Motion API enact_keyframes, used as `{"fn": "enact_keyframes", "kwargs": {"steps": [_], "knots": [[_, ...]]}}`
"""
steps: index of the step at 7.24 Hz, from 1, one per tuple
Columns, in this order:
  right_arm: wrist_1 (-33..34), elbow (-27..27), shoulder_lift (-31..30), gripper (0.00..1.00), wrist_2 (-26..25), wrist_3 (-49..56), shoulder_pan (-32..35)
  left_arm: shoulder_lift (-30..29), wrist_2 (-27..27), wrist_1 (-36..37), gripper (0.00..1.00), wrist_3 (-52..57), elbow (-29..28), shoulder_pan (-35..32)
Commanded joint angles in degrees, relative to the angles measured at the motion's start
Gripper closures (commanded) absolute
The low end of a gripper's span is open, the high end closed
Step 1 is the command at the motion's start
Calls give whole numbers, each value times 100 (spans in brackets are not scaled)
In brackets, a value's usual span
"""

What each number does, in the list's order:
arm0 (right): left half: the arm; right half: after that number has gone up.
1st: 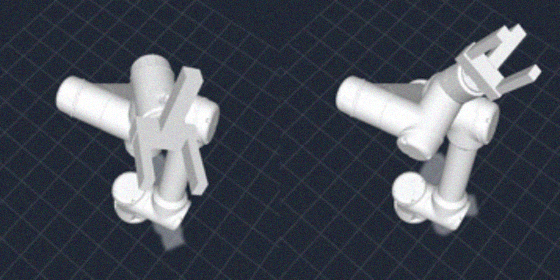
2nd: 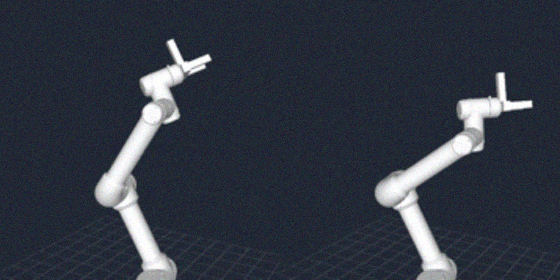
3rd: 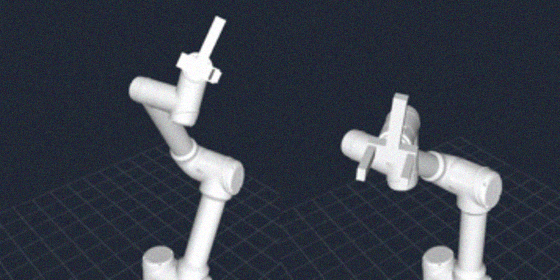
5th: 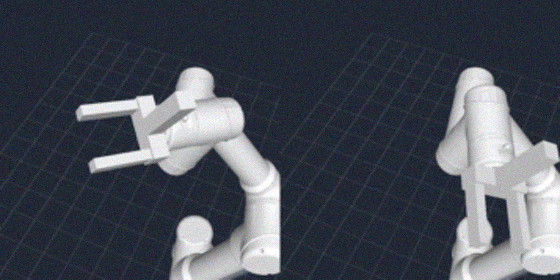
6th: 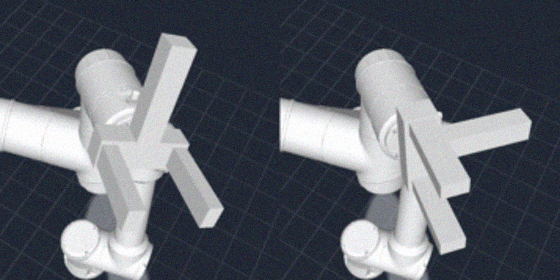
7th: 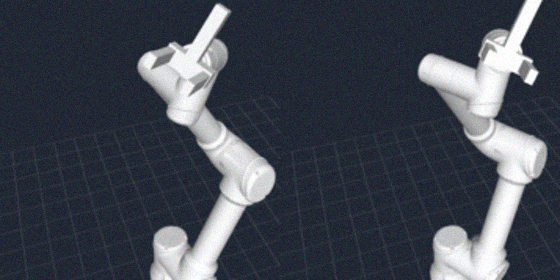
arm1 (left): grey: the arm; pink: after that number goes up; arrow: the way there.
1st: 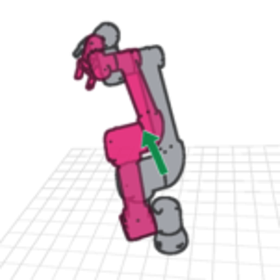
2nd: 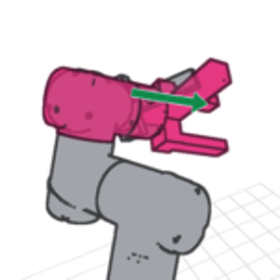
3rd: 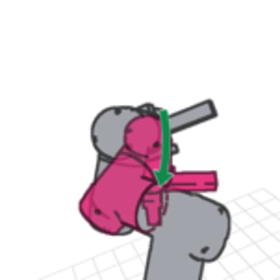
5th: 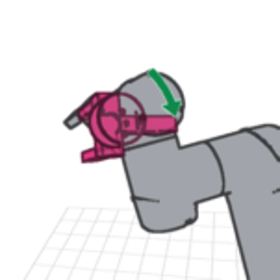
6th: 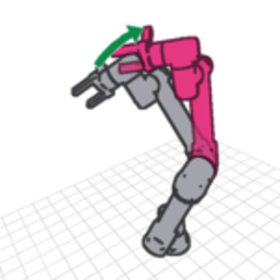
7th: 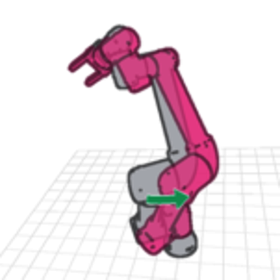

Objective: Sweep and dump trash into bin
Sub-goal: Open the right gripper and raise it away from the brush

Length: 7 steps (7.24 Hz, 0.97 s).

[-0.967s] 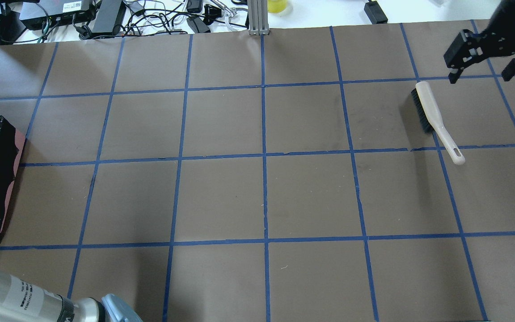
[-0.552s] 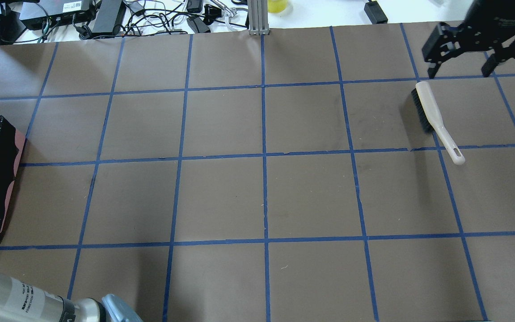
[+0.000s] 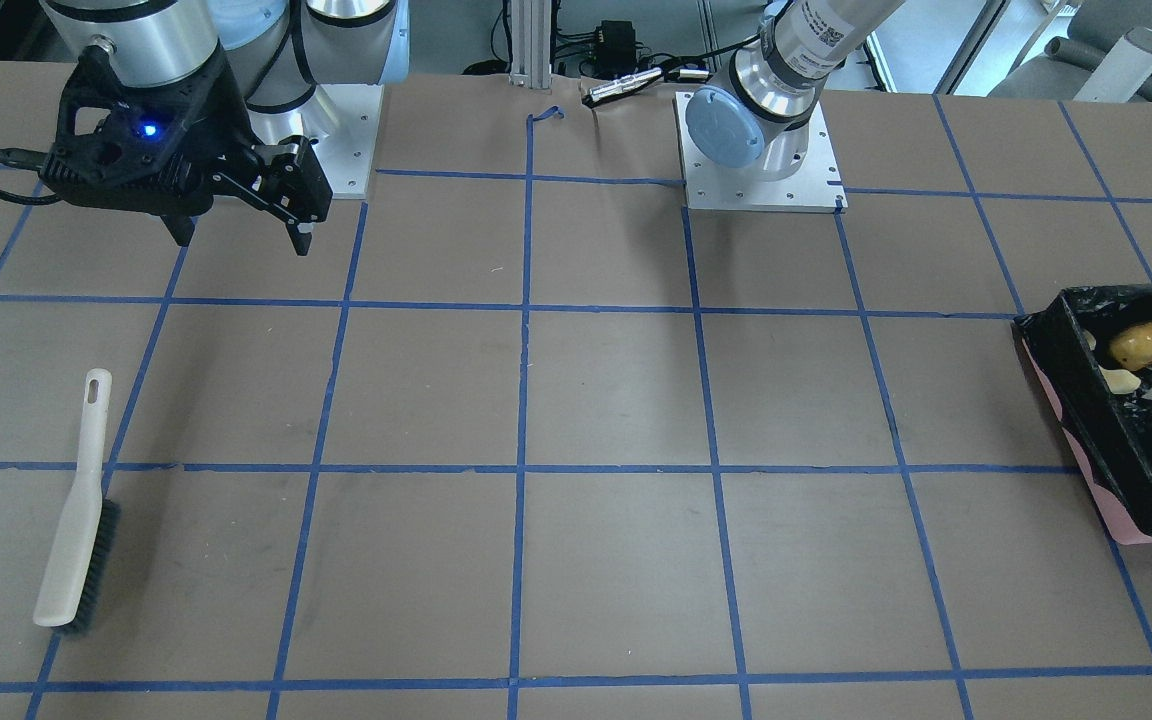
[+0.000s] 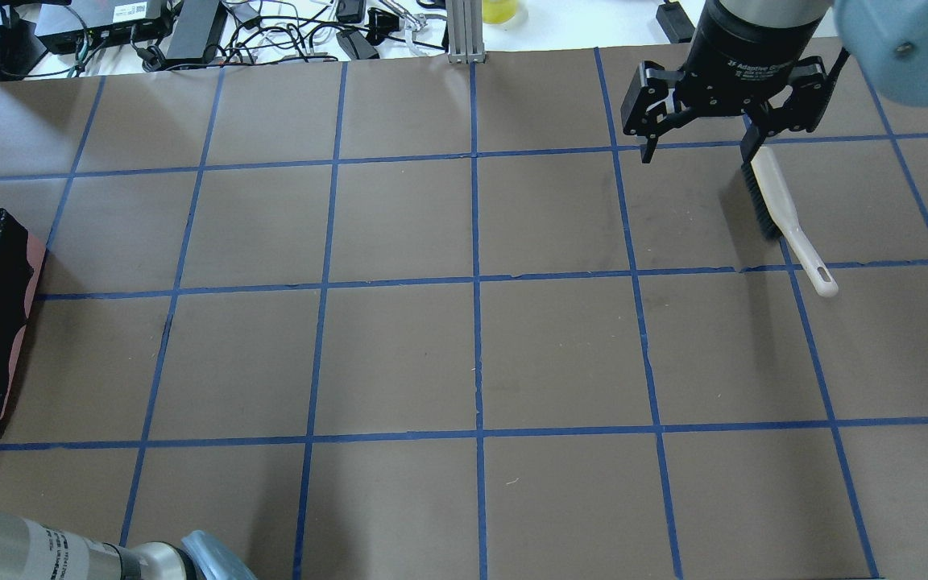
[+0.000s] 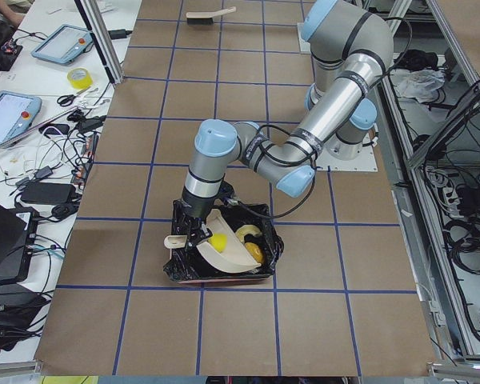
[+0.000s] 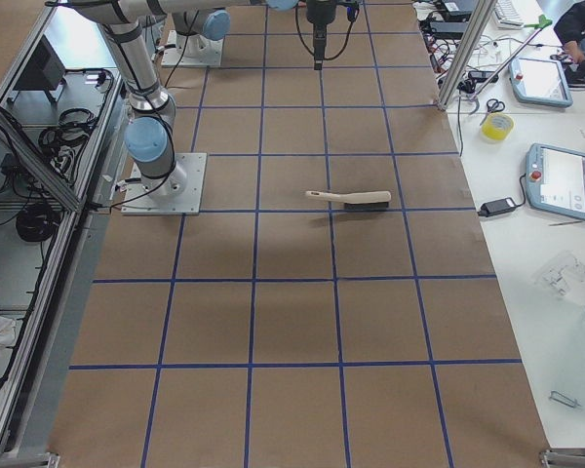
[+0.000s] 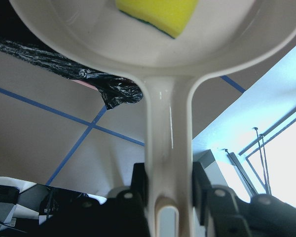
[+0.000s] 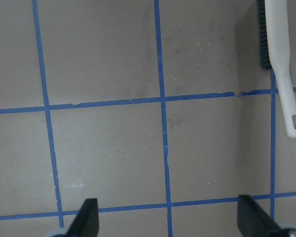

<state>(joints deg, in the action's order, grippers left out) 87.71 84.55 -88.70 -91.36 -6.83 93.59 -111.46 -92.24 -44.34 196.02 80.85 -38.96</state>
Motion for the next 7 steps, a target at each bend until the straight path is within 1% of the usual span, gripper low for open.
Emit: {"fn": "enact_keyframes", "kwargs": {"steps": [1,2,3,4,5,6,7], "knots": [[123,70,-104,1,48,50,-7,150,5,329,100,59,97,-7],[141,70,-104,1,48,189,-7,273,5,564,100,24,359,2],[297,79,-87,1,48,234,-16,483,-4,1062,100,24,710,-6],[421,71,-95,0,39,226,-16,659,-21,1189,100,6,1061,20],[405,70,-104,0,13,252,-25,852,-48,1547,100,-3,1448,28],[413,70,-104,0,21,244,-25,1028,-22,1951,100,-11,1939,72],[422,70,-104,0,22,252,-25,1160,-30,2494,100,-12,2309,81]]}}
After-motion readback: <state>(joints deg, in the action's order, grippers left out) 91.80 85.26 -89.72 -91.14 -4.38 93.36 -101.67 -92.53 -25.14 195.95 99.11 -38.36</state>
